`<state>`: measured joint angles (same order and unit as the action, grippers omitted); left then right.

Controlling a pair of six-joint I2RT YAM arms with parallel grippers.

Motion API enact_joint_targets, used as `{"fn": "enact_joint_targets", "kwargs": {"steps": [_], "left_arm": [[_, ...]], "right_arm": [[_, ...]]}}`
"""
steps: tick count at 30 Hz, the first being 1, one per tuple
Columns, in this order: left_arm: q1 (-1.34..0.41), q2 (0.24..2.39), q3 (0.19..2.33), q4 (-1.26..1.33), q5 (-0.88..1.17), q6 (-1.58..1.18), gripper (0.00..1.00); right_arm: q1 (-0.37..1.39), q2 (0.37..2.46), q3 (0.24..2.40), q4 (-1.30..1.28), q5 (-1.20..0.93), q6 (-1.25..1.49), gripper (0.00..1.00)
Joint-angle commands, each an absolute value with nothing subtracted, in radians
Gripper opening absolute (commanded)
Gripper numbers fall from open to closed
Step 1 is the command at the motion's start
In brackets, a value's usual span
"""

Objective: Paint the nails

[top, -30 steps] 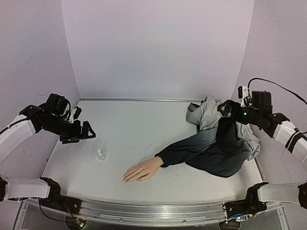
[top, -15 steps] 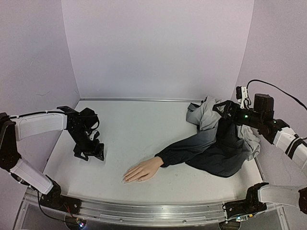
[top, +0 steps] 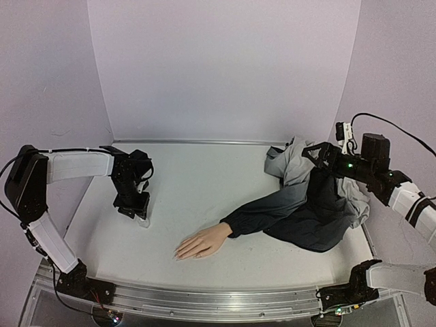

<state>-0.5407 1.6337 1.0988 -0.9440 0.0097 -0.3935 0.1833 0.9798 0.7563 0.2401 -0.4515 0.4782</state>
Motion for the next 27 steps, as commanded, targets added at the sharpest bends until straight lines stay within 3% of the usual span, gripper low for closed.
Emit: {"fn": "enact_joint_targets", "kwargs": {"steps": [1, 10, 16, 21, 27], "left_arm": [[-0.545, 1.652, 1.157, -0.926, -0.032, -0.359, 0.41], [-0.545, 1.688, 1.160, -0.901, -0.005, -0.345, 0.35], [-0.544, 1.688, 1.152, -0.895, -0.003, -0.339, 0.23], [-0.545, 1.664, 1.149, -0.897, 0.020, -0.329, 0.07], [-0.545, 1.544, 1.195, -0.913, 0.124, -0.302, 0.00]], "right_arm": [[0.176, 0.954, 0.749, 0.288, -0.465, 0.491, 0.98], [0.176, 0.961, 0.755, 0.284, -0.466, 0.488, 0.98], [0.176, 0.967, 0.749, 0.282, -0.471, 0.494, 0.98], [0.183, 0.986, 0.742, 0.279, -0.483, 0.480, 0.98], [0.252, 1.050, 0.753, 0.270, -0.444, 0.449, 0.98]]}}
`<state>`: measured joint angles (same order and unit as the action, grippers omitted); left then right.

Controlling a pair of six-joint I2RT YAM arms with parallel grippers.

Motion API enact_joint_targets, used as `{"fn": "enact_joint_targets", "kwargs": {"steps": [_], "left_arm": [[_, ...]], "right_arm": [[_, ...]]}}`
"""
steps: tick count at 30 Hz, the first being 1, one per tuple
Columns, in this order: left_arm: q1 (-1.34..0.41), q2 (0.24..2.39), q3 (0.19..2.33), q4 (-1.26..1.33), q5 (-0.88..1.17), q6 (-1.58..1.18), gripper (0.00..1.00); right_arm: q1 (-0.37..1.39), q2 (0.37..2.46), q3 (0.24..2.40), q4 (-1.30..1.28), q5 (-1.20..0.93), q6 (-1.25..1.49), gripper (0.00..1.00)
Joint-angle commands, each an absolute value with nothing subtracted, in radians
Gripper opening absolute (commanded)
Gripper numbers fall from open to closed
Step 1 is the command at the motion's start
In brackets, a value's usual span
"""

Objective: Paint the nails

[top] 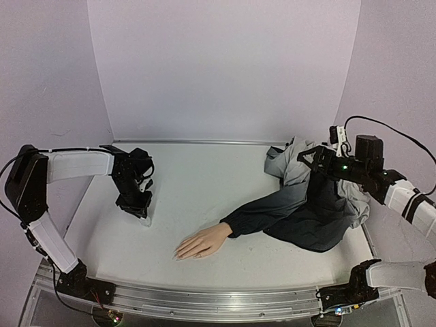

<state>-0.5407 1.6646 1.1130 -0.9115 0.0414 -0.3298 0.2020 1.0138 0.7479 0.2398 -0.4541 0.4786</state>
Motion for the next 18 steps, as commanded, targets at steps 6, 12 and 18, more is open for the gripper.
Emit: {"fn": "enact_joint_targets", "kwargs": {"steps": [6, 12, 18], "left_arm": [[-0.546, 1.450, 1.286, -0.889, 0.381, -0.331, 0.00], [-0.556, 1.429, 1.357, -0.853, 0.588, -0.324, 0.00], [-0.574, 1.429, 1.379, -0.854, 0.660, -0.460, 0.00]], "right_arm": [[0.452, 1.185, 0.762, 0.384, -0.398, 0.454, 0.98], [0.712, 1.383, 0.817, 0.591, -0.398, 0.411, 0.98], [0.904, 1.616, 0.977, 0.675, -0.286, 0.246, 0.95]]}}
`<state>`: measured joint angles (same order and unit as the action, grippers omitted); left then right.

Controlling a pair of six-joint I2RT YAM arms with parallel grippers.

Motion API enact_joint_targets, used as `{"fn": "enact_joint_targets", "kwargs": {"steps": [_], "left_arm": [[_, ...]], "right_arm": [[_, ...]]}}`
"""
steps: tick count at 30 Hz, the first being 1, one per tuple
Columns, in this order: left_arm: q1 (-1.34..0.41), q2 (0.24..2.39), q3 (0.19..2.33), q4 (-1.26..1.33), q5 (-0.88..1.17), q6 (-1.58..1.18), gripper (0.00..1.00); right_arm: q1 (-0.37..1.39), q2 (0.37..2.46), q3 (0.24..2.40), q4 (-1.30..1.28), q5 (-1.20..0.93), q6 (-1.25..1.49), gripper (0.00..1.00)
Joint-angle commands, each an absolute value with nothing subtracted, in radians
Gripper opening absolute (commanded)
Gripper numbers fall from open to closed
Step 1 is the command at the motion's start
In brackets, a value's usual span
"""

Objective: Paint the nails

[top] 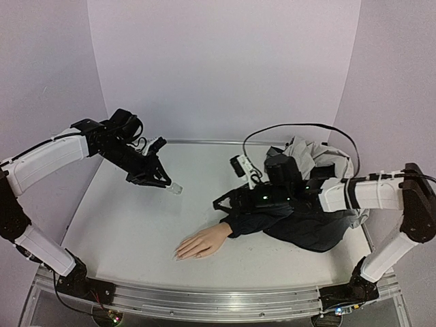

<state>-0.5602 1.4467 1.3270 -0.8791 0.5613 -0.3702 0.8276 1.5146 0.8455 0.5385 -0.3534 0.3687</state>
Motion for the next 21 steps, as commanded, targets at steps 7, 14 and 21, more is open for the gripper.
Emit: {"fn": "enact_joint_targets", "kwargs": {"steps": [7, 14, 21], "left_arm": [[-0.586, 1.388, 1.341, -0.853, 0.626, -0.551, 0.00], [-0.588, 1.367, 1.306, -0.854, 0.620, -0.574, 0.00], [-0.588, 1.378, 1.303, -0.854, 0.618, -0.571, 0.00]], "right_arm": [[1.005, 1.800, 1.123, 0.785, -0.186, 0.109, 0.86], [1.030, 1.857, 1.139, 0.968, -0.257, 0.058, 0.72], [1.043, 1.903, 1.180, 1.008, -0.328, 0.052, 0.59]]}}
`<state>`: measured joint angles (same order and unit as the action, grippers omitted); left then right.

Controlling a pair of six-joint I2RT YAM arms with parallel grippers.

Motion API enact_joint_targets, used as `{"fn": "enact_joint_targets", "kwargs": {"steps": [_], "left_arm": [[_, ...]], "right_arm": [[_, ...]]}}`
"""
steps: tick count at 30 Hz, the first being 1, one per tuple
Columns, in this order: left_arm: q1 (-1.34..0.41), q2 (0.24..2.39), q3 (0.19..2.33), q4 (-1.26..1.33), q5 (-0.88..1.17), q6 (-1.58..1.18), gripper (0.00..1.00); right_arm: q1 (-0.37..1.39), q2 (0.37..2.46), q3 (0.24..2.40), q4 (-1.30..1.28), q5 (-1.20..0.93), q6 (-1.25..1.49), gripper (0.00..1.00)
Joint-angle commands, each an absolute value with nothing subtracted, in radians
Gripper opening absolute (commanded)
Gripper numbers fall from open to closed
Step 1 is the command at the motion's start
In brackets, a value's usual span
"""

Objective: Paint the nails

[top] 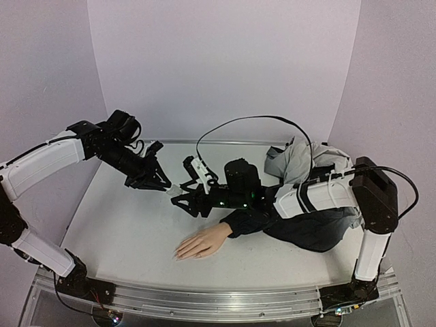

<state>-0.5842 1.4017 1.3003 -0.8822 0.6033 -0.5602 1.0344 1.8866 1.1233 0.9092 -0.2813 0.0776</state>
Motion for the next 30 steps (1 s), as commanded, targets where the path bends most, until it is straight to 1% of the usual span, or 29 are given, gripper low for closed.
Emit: {"fn": "enact_joint_targets", "kwargs": {"steps": [1, 6, 7, 13, 15, 17, 19, 20, 21, 23, 24, 26, 28, 29, 30], "left_arm": [[-0.588, 1.381, 1.302, -0.853, 0.620, -0.570, 0.00], [-0.587, 1.396, 1.305, -0.854, 0.637, -0.560, 0.00], [-0.588, 1.396, 1.306, -0.854, 0.636, -0.560, 0.00], [-0.588, 1.402, 1.304, -0.854, 0.640, -0.558, 0.00], [-0.587, 1.403, 1.304, -0.854, 0.642, -0.557, 0.00], [-0.588, 1.403, 1.302, -0.854, 0.640, -0.556, 0.00], [-0.588, 1.404, 1.304, -0.854, 0.640, -0.555, 0.00], [-0.588, 1.405, 1.307, -0.854, 0.640, -0.554, 0.00], [-0.587, 1.404, 1.309, -0.854, 0.636, -0.554, 0.05], [-0.587, 1.396, 1.316, -0.854, 0.628, -0.550, 0.19], [-0.587, 1.384, 1.322, -0.854, 0.618, -0.546, 0.30], [-0.588, 1.356, 1.333, -0.849, 0.591, -0.527, 0.56], [-0.587, 1.310, 1.330, -0.824, 0.554, -0.503, 0.78], [-0.587, 1.273, 1.313, -0.784, 0.547, -0.490, 0.87], [-0.586, 1.235, 1.284, -0.730, 0.557, -0.481, 0.93]], "right_arm": [[1.043, 1.905, 1.184, 1.008, -0.329, 0.054, 0.58], [1.044, 1.924, 1.206, 1.008, -0.340, 0.057, 0.42], [1.045, 1.927, 1.208, 1.008, -0.338, 0.058, 0.41], [1.045, 1.944, 1.227, 1.015, -0.346, 0.065, 0.39], [1.046, 1.949, 1.234, 1.015, -0.349, 0.064, 0.29], [1.047, 1.949, 1.235, 1.018, -0.351, 0.067, 0.26], [1.047, 1.950, 1.237, 1.023, -0.362, 0.071, 0.14], [1.048, 1.950, 1.238, 1.024, -0.363, 0.074, 0.04], [1.048, 1.950, 1.236, 1.026, -0.359, 0.078, 0.00], [1.048, 1.941, 1.215, 1.047, -0.354, 0.096, 0.00], [1.047, 1.929, 1.198, 1.065, -0.350, 0.112, 0.00], [1.047, 1.897, 1.157, 1.102, -0.323, 0.161, 0.00], [1.045, 1.857, 1.110, 1.135, -0.313, 0.224, 0.00], [1.045, 1.835, 1.088, 1.147, -0.317, 0.246, 0.00], [1.043, 1.810, 1.068, 1.160, -0.322, 0.274, 0.00]]}}
